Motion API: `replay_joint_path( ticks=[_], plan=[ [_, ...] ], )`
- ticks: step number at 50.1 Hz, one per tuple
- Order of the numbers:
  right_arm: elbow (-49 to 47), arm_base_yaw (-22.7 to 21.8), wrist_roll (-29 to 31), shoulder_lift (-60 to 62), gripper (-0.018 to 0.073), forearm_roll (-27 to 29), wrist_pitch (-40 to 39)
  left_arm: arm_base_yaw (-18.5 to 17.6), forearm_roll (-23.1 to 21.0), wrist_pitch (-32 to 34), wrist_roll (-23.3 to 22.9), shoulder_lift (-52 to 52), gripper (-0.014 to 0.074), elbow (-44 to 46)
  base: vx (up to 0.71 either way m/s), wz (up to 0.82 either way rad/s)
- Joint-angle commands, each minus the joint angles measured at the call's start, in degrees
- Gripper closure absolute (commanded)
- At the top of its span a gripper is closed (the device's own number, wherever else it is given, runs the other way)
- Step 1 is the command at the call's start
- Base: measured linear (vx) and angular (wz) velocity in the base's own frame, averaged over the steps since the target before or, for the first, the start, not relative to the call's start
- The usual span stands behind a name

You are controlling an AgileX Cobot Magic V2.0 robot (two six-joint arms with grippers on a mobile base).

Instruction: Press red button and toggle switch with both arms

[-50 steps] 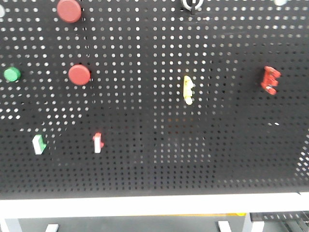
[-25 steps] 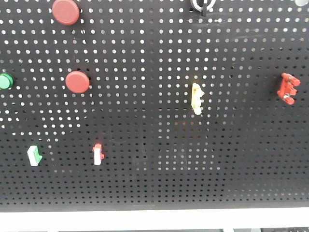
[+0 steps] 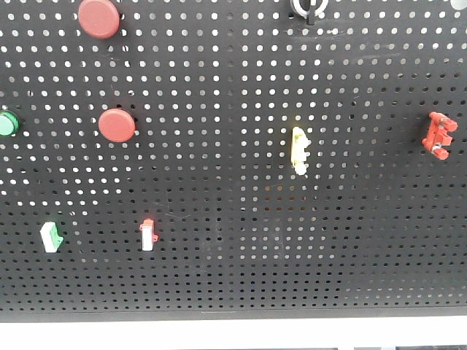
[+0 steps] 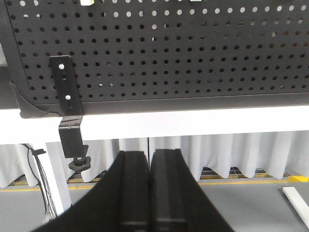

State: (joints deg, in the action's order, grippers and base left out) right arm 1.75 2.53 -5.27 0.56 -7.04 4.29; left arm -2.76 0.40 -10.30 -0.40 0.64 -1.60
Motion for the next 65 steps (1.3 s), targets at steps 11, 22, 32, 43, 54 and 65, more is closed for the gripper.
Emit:
replay_joint_path(
  ticks=[11, 22, 32, 43, 54, 65],
  plan=[
    [0.6, -0.4, 0.2, 1.0, 0.0559, 0.0, -12.6, -0.1, -0.4, 13.7, -0.3, -0.8, 0.0594, -1.9, 0.00, 0.00],
    [-4.3, -0.4, -3.3, 0.6, 0.0559, 0.6, -22.0, -0.1, 0.4, 28.3, -2.0, -0.9, 0.0594, 6.1, 0.00, 0.00],
    [-24.8, -0.4, -2.9, -7.2, 0.0559, -2.1, -11.0, -0.1, 1.4, 15.0, -2.5, -7.6, 0.0594, 28.3, 0.00, 0.00],
    [-44.9, -0.4, -2.8, -20.6, 0.0559, -3.3, -3.4, -0.1, 1.4, 6.6, -1.6, -22.6, 0.0594, 50.9, 0.00, 0.00],
    [-51.0, -0.4, -2.3, -31.8, 0.0559, -3.0, -4.3, -0.2, 1.3, 7.9, -1.8, -36.8, 0.0594, 56.3, 0.00, 0.00],
    [-51.0, -0.4, -2.4, -36.4, 0.0559, -3.0, -9.7, -2.3, -1.5, 18.1, -1.8, -46.1, 0.0594, 59.8, 0.00, 0.00]
  ],
)
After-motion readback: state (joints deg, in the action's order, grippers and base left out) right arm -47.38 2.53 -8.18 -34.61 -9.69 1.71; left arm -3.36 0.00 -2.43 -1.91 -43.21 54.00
